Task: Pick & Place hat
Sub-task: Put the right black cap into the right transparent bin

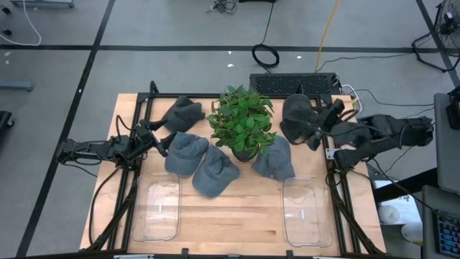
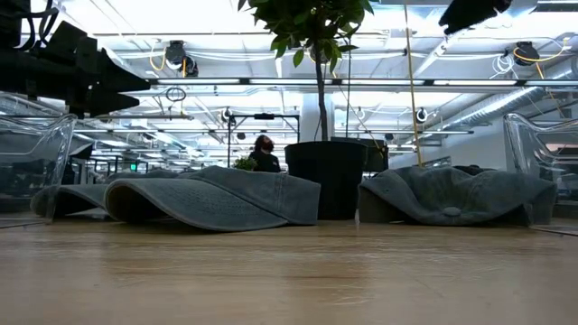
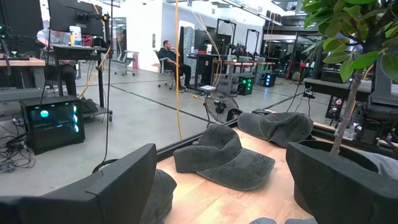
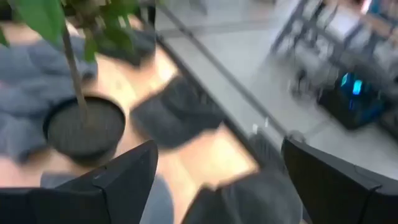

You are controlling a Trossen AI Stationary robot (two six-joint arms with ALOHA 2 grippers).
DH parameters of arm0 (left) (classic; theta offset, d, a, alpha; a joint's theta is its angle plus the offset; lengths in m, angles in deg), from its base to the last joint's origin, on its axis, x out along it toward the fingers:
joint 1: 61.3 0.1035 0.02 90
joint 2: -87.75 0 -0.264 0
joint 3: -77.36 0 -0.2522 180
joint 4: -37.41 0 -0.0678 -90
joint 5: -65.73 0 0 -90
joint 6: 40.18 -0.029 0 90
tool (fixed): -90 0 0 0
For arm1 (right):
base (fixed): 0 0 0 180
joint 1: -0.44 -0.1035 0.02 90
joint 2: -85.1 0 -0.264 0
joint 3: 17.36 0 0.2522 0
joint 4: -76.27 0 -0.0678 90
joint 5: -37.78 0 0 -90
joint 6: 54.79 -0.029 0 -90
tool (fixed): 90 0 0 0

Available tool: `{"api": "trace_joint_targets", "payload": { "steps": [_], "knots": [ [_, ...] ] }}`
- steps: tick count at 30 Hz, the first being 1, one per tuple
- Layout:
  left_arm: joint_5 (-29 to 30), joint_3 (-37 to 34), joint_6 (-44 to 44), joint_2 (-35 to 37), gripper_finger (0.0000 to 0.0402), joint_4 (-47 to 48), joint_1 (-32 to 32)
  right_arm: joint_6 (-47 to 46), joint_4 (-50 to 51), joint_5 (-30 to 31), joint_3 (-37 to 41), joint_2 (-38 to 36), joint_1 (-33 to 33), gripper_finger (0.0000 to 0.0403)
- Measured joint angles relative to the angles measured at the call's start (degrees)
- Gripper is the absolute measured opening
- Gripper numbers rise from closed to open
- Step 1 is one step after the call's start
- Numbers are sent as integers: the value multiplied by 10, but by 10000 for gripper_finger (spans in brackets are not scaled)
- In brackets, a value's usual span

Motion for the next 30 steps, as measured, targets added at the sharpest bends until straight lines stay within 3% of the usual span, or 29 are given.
{"api": "trace_joint_targets", "payload": {
  "steps": [10, 18, 25, 30],
  "knots": [
    [0, 0, 0, 0, 365, 0, 0, -122, 163, -177, -114, 114, 116, 334],
    [0, 0, 0, 0, 365, 0, 0, -78, 268, -180, -199, 174, 195, 334],
    [0, 0, 0, 0, 365, 0, 0, 32, 290, -185, -203, 194, 268, 334],
    [0, 0, 0, 0, 365, -1, 0, 11, 289, -190, -199, 196, 312, 334]
  ]
}}
